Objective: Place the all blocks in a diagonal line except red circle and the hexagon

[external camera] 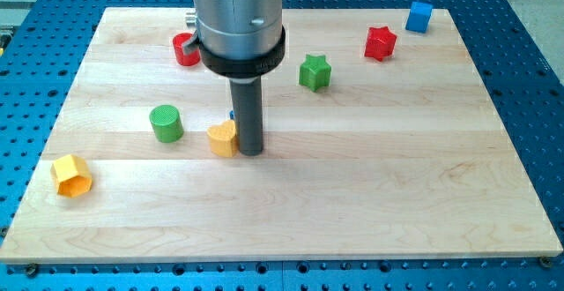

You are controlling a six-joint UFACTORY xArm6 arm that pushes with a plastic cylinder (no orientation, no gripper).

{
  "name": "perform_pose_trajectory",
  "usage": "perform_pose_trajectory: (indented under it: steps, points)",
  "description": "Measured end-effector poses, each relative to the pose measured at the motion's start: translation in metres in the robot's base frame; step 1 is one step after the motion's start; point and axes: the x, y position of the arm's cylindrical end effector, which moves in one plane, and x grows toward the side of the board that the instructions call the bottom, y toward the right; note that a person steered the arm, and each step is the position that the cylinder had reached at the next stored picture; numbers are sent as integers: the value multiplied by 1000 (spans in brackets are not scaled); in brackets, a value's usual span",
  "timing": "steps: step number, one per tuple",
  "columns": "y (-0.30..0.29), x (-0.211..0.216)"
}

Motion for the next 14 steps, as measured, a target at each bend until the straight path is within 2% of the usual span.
perform_pose_trajectory:
  steps: [1, 2, 3, 4, 5, 6, 7, 8, 9, 10, 11, 12, 14]
  points:
    - [0, -29]
    - [6, -34]
    - [-3, 20]
    - [-49, 20]
    - [-4, 2]
    - [-30, -16]
    - [-89, 3]
    - [-123, 21]
    - [-99, 51]
    - [-140, 52]
    - [-152, 35]
    - [-131, 41]
    - [-161, 45]
